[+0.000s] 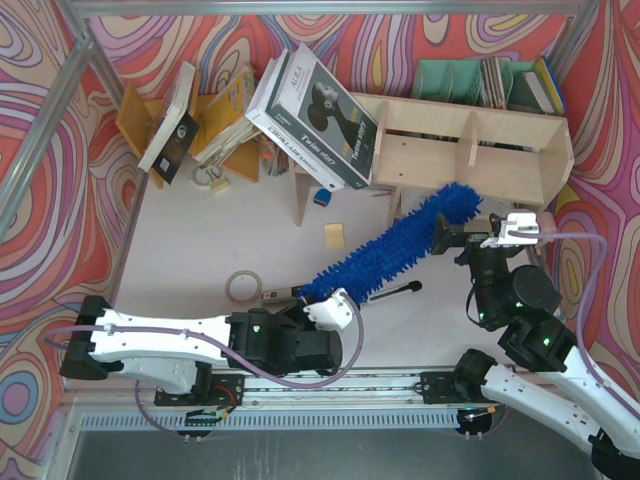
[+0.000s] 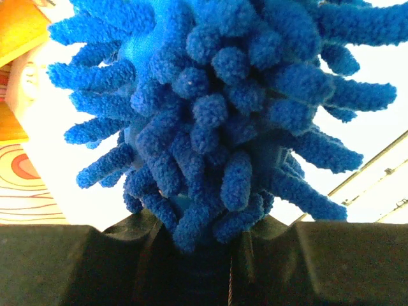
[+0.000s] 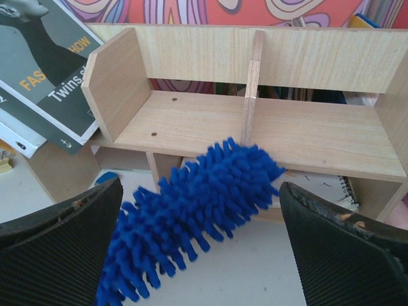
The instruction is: Dust the bookshelf with a duster
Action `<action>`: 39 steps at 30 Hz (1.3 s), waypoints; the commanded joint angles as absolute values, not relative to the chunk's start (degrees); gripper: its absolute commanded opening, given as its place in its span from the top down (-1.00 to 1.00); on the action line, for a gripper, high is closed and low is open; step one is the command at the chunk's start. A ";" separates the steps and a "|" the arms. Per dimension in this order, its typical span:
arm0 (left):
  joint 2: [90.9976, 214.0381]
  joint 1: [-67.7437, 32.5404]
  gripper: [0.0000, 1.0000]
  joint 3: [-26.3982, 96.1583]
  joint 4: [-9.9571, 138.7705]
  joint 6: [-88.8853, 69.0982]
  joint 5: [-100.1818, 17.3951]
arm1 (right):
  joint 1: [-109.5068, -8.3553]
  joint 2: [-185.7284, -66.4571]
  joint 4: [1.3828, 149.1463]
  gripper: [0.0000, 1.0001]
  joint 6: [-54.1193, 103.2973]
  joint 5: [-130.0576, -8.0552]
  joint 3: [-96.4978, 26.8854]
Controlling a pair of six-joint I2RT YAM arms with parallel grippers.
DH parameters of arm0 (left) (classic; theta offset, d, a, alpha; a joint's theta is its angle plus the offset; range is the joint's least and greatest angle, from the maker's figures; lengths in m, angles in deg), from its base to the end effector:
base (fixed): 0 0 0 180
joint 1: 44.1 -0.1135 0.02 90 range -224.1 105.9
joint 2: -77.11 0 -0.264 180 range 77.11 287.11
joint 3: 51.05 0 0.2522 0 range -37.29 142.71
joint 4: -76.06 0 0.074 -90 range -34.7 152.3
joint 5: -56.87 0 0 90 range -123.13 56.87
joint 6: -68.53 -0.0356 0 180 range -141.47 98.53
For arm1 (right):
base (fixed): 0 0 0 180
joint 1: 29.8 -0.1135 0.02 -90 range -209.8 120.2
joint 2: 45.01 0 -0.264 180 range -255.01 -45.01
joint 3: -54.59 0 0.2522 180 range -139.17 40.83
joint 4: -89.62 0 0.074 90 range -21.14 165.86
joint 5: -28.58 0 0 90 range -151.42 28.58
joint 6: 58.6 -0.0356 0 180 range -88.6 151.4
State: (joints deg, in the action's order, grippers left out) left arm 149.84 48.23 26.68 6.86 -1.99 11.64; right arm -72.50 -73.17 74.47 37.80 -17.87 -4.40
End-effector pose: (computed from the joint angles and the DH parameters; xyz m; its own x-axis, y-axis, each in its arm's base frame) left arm 0.0155 -0.2369 0.2982 -0.2062 0.7556 -0.6218 0.6927 0.5615 0.4526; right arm 0.0901 0.0497 0.3943 0.1978 0.0726 -0.9775 0.0182 0.9968 0.0777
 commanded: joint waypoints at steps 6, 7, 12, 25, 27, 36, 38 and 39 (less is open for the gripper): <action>142.44 48.67 1.00 23.79 6.55 3.07 21.91 | -72.44 -70.10 77.80 -0.97 38.59 -18.95 -3.26; 142.04 48.71 1.00 23.26 5.52 4.22 21.96 | -72.47 -70.07 77.79 -0.97 38.59 -18.89 -3.22; 141.67 48.71 1.00 22.55 -0.70 12.12 18.29 | -72.51 -70.95 77.69 -0.97 38.66 -18.06 -3.43; 143.80 50.03 1.00 14.61 12.05 18.52 12.93 | -72.47 -71.73 77.00 -0.97 38.43 -17.73 -3.73; 145.25 50.43 1.00 13.26 13.90 19.04 13.65 | -72.48 -71.70 76.92 -0.97 38.38 -17.69 -3.73; 148.91 51.56 1.00 6.22 26.02 16.66 18.73 | -72.50 -71.91 76.72 -0.97 38.35 -17.65 -3.90; 149.59 51.54 1.00 5.54 26.74 16.39 18.76 | -72.50 -71.88 76.65 -0.98 38.27 -17.64 -3.74; 149.94 51.48 1.00 5.34 27.19 15.61 17.90 | -72.52 -71.97 76.65 -0.97 38.24 -17.60 -3.82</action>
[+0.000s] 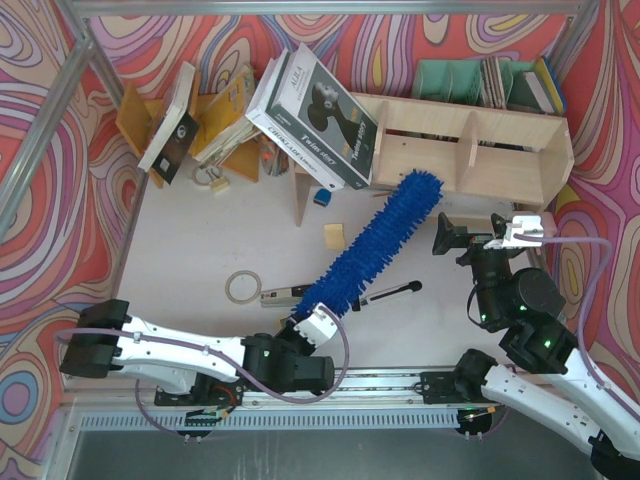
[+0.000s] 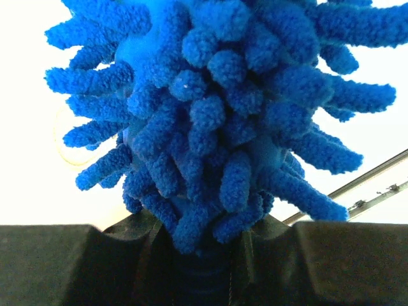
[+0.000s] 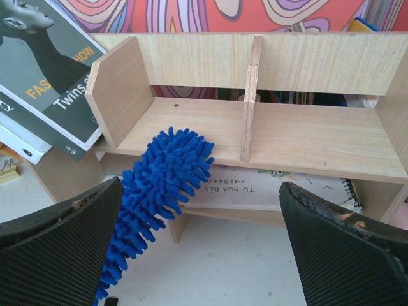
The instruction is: Dust the bookshelf with a duster
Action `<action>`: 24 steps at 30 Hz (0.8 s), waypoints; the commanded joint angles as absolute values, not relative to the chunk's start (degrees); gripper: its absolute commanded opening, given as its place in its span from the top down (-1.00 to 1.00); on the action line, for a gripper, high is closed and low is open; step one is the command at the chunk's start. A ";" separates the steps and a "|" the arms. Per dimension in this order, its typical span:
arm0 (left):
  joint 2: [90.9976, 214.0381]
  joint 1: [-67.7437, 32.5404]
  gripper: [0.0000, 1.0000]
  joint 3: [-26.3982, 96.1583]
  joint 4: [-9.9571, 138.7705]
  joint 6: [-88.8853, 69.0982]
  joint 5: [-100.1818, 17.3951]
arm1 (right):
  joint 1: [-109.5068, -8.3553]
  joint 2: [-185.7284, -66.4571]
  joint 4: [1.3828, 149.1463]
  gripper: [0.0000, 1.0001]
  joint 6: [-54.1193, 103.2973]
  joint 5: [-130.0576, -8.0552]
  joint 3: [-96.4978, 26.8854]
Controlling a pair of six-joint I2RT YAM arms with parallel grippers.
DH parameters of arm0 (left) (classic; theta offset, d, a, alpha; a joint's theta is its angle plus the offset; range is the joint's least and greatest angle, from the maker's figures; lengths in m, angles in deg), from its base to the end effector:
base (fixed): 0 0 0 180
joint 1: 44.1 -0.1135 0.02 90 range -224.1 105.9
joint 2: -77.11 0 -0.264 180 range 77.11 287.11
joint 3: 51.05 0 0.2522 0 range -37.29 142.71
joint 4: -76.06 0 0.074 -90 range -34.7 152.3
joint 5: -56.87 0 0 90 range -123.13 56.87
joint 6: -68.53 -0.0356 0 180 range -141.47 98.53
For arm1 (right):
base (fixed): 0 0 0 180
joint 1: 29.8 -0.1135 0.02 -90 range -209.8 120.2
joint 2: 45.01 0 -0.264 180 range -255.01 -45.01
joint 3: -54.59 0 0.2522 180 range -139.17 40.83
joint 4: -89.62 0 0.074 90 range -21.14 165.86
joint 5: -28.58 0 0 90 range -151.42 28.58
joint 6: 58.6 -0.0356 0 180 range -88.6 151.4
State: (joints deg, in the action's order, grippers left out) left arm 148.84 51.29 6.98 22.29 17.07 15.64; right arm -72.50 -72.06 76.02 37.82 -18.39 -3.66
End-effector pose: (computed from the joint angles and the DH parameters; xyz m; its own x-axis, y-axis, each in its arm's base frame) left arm 0.0060 -0.2212 0.2144 -0.3578 0.5791 -0.7325 0.5885 0.7489 0.3046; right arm 0.0870 0.0472 0.3944 0.2228 0.0944 -0.9703 0.0072 0.9951 0.0985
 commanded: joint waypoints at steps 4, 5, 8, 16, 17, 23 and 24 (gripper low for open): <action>153.34 51.51 1.00 6.86 27.74 12.18 17.05 | -72.47 -72.20 76.83 -0.97 38.28 -17.62 -3.83; 154.18 51.52 1.00 7.30 28.51 11.01 17.35 | -72.49 -72.31 76.83 -0.98 38.16 -17.60 -3.89; 155.24 51.57 1.00 8.22 32.25 6.60 18.53 | -72.51 -72.33 76.61 -0.97 38.13 -17.56 -3.91; 150.54 51.51 1.00 6.98 41.30 -3.34 23.28 | -72.47 -71.76 76.74 -0.98 38.22 -17.28 -3.73; 149.11 51.52 1.00 6.73 40.62 -2.96 23.54 | -72.51 -71.81 76.72 -0.97 38.23 -17.29 -3.73; 143.79 51.52 1.00 6.50 30.22 6.03 19.19 | -72.50 -71.73 76.72 -0.97 38.11 -17.18 -3.76; 143.73 51.57 1.00 7.05 27.92 7.97 17.12 | -72.52 -71.81 76.74 -0.97 38.18 -17.13 -3.74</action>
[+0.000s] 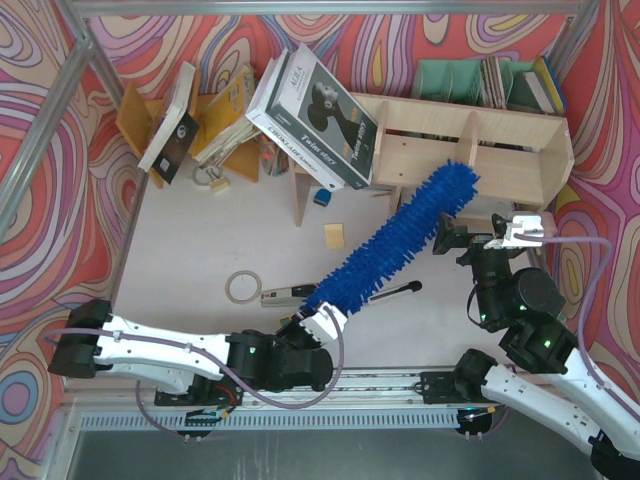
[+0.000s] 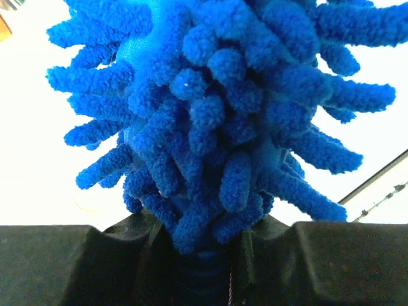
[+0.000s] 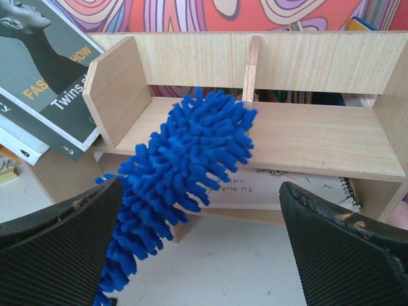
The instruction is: Dust the bookshelf with a duster
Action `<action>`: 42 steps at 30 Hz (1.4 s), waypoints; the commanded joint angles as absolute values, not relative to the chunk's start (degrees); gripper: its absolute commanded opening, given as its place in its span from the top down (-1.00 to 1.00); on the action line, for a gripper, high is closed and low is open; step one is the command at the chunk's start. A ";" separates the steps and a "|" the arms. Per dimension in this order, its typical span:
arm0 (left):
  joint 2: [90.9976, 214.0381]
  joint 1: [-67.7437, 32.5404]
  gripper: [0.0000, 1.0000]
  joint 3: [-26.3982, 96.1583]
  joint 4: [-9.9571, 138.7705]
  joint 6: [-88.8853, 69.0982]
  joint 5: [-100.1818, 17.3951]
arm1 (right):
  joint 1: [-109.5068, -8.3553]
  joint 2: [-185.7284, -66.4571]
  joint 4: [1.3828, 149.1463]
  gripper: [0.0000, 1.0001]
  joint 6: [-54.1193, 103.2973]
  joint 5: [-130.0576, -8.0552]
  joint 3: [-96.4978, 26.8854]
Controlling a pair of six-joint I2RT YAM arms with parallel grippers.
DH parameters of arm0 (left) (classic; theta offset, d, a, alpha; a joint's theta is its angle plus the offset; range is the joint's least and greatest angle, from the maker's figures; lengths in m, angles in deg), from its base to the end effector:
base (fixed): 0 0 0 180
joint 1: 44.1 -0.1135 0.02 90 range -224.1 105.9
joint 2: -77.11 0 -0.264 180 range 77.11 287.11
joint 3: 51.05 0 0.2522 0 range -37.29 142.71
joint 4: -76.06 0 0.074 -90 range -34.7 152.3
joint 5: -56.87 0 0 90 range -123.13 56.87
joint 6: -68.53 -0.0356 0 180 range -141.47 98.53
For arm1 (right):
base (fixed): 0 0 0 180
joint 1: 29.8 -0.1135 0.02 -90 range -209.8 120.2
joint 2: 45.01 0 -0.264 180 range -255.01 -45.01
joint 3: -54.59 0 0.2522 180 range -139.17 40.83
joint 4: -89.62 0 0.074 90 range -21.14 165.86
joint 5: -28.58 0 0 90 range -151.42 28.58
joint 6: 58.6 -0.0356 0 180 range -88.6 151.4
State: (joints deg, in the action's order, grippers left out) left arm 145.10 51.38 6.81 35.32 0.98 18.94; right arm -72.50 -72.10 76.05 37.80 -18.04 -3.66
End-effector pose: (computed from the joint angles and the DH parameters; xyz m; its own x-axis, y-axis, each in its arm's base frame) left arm 0.0060 -0.2315 0.2395 -0.1834 0.5468 -0.8169 0.6377 0.6986 0.3245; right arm 0.0871 0.0471 0.3944 0.2220 0.0946 -0.9704 0.0131 0.9949 0.1000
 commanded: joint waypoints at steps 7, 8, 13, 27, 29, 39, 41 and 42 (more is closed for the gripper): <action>146.29 53.76 1.00 12.40 13.23 18.83 9.38 | -72.45 -72.80 76.91 -0.97 38.28 -17.31 -3.82; 146.48 54.40 1.00 13.00 11.42 20.42 9.47 | -72.48 -72.88 76.91 -0.97 38.33 -17.30 -3.89; 143.51 56.55 1.00 12.88 3.70 30.89 10.34 | -72.47 -72.59 76.77 -0.98 38.25 -17.12 -3.77; 142.04 61.51 1.00 8.43 -4.41 50.34 15.15 | -72.49 -73.51 77.14 -0.97 38.12 -17.38 -3.83; 142.00 61.30 1.00 8.33 -4.95 51.45 16.25 | -72.51 -73.33 76.94 -0.97 38.01 -17.38 -3.89; 143.55 51.78 1.00 7.92 7.88 39.50 12.88 | -72.50 -73.37 76.42 -0.97 37.33 -17.39 -3.90; 144.48 49.02 1.00 8.70 10.57 36.15 12.42 | -72.52 -73.41 76.22 -0.97 37.24 -17.44 -3.97; 144.91 47.66 1.00 9.09 11.55 35.20 12.39 | -72.51 -73.40 76.21 -0.97 37.15 -17.39 -4.04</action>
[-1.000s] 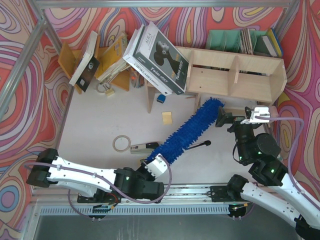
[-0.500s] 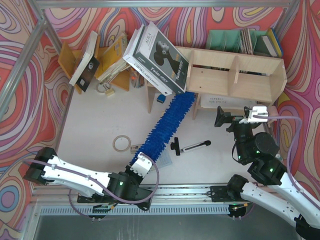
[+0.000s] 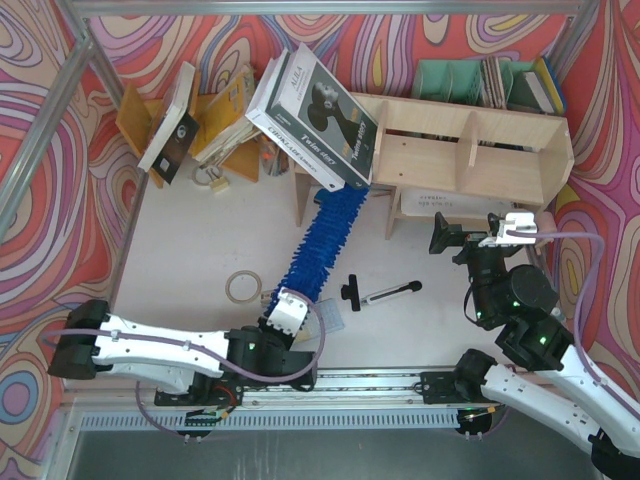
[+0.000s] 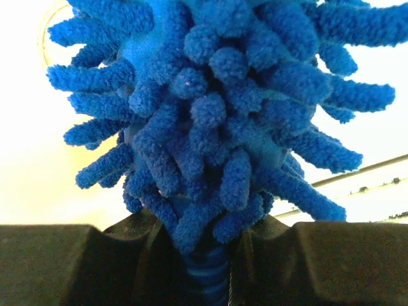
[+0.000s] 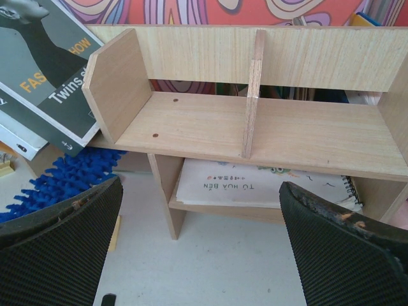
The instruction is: Dust the bookshelf with a duster
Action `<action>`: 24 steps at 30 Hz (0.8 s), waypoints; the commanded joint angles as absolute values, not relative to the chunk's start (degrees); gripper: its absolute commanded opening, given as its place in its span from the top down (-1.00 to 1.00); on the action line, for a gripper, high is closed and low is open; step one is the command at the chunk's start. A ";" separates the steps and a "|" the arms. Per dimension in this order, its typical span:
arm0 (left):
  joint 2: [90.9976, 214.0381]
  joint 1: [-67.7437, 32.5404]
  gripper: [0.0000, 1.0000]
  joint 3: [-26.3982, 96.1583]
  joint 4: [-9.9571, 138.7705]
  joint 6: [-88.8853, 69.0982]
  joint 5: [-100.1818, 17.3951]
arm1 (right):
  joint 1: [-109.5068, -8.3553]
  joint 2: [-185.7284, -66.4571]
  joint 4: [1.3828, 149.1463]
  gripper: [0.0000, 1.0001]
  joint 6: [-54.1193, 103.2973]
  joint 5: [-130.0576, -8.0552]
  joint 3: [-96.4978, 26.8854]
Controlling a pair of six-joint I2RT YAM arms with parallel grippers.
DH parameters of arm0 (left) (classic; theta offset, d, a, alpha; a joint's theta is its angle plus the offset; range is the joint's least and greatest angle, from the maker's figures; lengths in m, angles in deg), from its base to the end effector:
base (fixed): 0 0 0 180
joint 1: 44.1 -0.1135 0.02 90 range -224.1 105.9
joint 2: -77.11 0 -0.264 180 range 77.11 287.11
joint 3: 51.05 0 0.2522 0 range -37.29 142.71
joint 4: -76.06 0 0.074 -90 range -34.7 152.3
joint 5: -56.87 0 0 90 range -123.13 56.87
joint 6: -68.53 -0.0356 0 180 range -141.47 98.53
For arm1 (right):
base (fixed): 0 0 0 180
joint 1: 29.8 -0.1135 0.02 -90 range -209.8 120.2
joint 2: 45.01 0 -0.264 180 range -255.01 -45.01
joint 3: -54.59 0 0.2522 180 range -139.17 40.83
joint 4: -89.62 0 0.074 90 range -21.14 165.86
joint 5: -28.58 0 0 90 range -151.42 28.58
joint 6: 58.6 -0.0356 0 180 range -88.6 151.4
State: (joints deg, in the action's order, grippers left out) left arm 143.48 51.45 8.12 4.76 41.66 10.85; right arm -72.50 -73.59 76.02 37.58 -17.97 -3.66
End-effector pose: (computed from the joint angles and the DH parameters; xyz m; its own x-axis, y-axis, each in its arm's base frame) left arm 0.0068 -0.1858 0.2261 -0.6080 0.3800 -0.6971 0.4143 0.9009 0.1297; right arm 0.0925 0.0520 0.3923 0.2030 0.0810 -0.9758 0.0153 0.9962 0.0858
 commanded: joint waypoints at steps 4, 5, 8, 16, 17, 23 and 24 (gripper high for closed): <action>145.83 42.64 1.00 10.64 13.23 33.45 13.65 | -72.51 -73.22 76.17 -0.97 37.17 -17.30 -3.93; 146.00 41.37 1.00 11.18 12.97 33.70 13.92 | -72.52 -73.22 76.11 -0.98 37.16 -17.29 -4.00; 145.74 38.50 1.00 11.82 13.75 33.06 15.22 | -72.44 -73.05 75.87 -0.97 36.95 -17.27 -3.96; 143.59 31.48 1.00 11.46 14.88 29.44 13.27 | -72.48 -73.12 75.86 -0.97 36.81 -17.38 -4.01; 142.97 30.46 1.00 11.27 14.85 29.00 12.71 | -72.45 -73.20 75.86 -0.97 36.80 -17.34 -4.00; 139.73 25.64 1.00 10.95 14.48 24.24 11.09 | -72.48 -73.01 75.51 -0.97 36.59 -17.29 -4.11; 139.46 25.45 1.00 11.02 15.13 23.26 10.70 | -72.50 -72.99 75.55 -0.98 36.59 -17.25 -4.10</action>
State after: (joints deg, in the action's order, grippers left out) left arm 141.62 27.75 10.52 13.25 25.51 8.45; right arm -72.50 -73.59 75.96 37.18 -17.97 -3.66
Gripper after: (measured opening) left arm 0.342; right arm 0.987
